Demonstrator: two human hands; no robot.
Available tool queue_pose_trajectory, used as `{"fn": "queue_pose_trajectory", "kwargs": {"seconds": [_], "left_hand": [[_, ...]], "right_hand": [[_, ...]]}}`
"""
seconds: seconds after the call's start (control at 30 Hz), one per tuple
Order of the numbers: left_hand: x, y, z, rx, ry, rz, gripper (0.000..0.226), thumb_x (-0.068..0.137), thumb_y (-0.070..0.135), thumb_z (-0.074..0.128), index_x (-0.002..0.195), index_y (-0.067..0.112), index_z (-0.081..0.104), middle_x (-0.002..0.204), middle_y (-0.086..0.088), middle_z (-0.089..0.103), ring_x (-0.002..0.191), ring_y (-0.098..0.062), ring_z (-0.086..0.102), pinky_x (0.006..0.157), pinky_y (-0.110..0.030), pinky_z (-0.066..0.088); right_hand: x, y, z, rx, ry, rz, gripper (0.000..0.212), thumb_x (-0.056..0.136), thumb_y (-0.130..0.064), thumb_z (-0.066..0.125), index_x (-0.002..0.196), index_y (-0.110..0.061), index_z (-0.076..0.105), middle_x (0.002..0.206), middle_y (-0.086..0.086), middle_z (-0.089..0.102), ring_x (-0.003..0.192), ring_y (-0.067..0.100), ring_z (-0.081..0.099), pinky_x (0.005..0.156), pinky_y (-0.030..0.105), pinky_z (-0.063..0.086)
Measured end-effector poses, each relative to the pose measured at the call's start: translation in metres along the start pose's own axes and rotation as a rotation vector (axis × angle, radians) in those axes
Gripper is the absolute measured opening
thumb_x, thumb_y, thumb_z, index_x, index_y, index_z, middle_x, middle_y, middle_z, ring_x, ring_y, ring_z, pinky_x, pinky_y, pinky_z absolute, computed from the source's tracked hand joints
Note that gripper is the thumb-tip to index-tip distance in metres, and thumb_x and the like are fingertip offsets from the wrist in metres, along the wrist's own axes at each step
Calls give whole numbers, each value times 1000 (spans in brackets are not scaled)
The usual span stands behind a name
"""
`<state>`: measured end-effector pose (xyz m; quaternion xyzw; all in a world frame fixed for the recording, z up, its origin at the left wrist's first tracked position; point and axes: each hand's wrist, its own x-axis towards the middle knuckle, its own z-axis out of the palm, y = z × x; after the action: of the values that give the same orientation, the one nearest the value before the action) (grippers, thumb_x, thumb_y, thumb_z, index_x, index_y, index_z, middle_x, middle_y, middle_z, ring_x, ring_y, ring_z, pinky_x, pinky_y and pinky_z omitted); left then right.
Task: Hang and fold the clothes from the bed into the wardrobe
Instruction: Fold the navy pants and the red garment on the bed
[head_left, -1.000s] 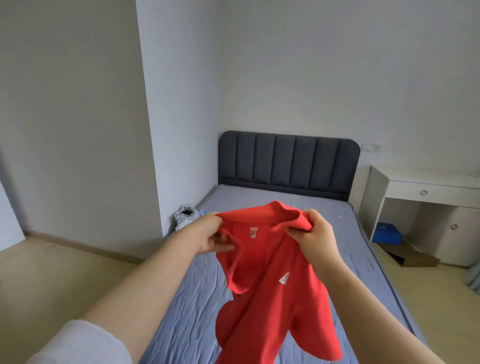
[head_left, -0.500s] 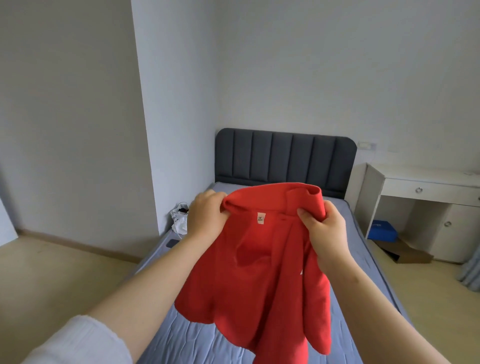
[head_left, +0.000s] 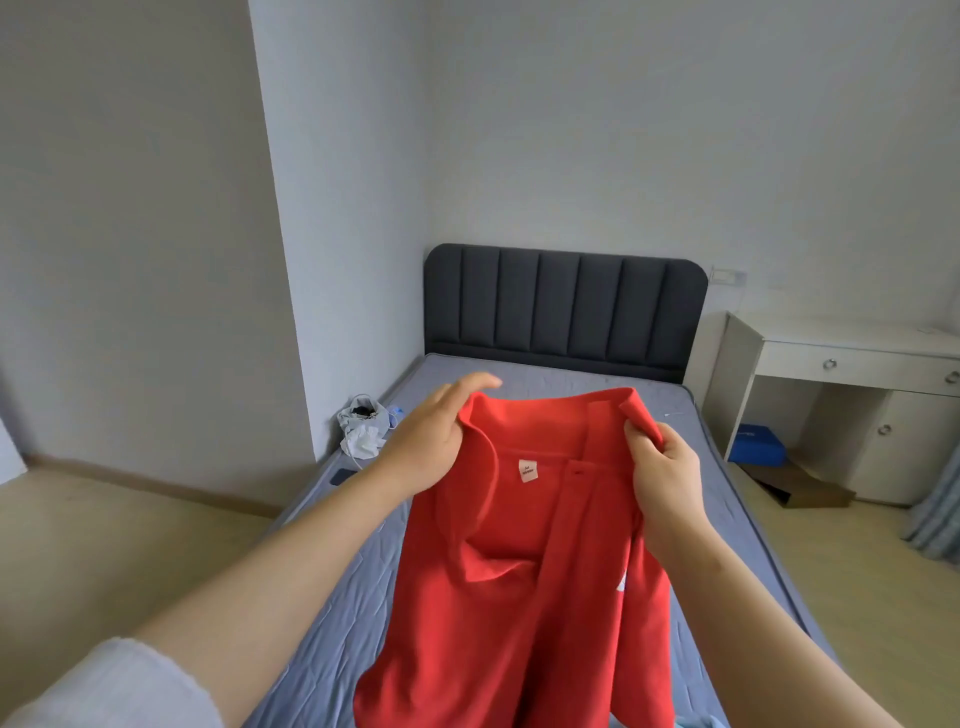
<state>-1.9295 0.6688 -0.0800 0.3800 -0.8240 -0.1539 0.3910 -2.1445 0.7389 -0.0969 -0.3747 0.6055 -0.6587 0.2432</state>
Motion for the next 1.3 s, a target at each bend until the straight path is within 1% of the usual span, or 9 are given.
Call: {"fn": "queue_pose_trajectory", "kwargs": {"seconds": [0.13, 0.33, 0.43, 0.53, 0.63, 0.83, 0.97, 1.13, 1.3], "left_hand": [[1, 0, -1, -25, 32, -61, 47, 81, -12, 36, 72, 26, 62, 90, 8, 53, 88, -9, 51, 75, -2, 31], [-4, -1, -8, -237, -98, -188, 37, 87, 2, 46, 76, 33, 63, 99, -1, 67, 92, -13, 57, 89, -24, 43], [-6, -4, -18, -217, -216, -164, 31, 90, 7, 56, 72, 32, 62, 72, 15, 65, 66, 10, 54, 68, -3, 41], [-3, -14, -31, -29, -345, -198, 40, 89, 23, 61, 49, 28, 55, 49, 12, 45, 55, -1, 42, 64, -12, 34], [-2, -25, -42, 29, -372, -249, 41, 86, 32, 64, 51, 13, 52, 60, -2, 39, 64, -14, 37, 68, -25, 34], [-1, -37, -35, -157, -68, -332, 41, 98, 27, 43, 60, 15, 35, 55, 3, 36, 46, -8, 38, 45, -7, 33], [-3, -52, -33, -186, 29, -437, 43, 100, 29, 37, 61, 15, 26, 58, 0, 27, 61, -20, 29, 61, -30, 25], [-18, -70, -43, -361, -16, -508, 41, 99, 27, 41, 61, 16, 30, 60, -1, 28, 62, -19, 29, 61, -31, 24], [-44, -71, -53, -497, -233, -338, 39, 96, 30, 48, 61, 19, 35, 54, 5, 27, 47, -8, 26, 42, -19, 22]], "right_hand": [[-3, 2, 0, -14, -44, 26, 27, 94, -29, 51, 81, -6, 59, 64, 2, 46, 59, 14, 40, 56, 29, 36], [-1, 9, -6, -46, -44, 46, 39, 94, -30, 50, 99, 8, 55, 77, 7, 51, 72, 20, 45, 67, 34, 39], [-3, 15, -5, -69, -53, 65, 40, 94, -30, 51, 101, 10, 55, 77, 7, 50, 71, 20, 44, 67, 33, 38], [-7, 21, -2, -96, -77, 92, 44, 92, -32, 54, 100, 12, 54, 74, 7, 50, 69, 20, 45, 66, 34, 37], [-12, 23, 3, -118, -98, 106, 53, 90, -36, 57, 98, 16, 53, 70, 9, 48, 66, 21, 43, 63, 34, 35], [-25, 16, 27, -110, -70, 114, 54, 90, -36, 56, 103, 16, 52, 75, 32, 57, 69, 22, 49, 66, 48, 49], [-43, 14, 49, -83, -18, 133, 52, 91, -35, 55, 101, 15, 53, 71, 25, 53, 68, 24, 48, 66, 44, 46], [-96, 5, 97, -104, -243, 168, 19, 77, -29, 73, 91, -19, 67, 85, 1, 68, 73, 13, 65, 75, 34, 53], [-139, 11, 140, -249, -471, 341, 36, 68, -24, 79, 102, -24, 66, 90, -2, 72, 78, 11, 70, 72, 27, 56]]}}
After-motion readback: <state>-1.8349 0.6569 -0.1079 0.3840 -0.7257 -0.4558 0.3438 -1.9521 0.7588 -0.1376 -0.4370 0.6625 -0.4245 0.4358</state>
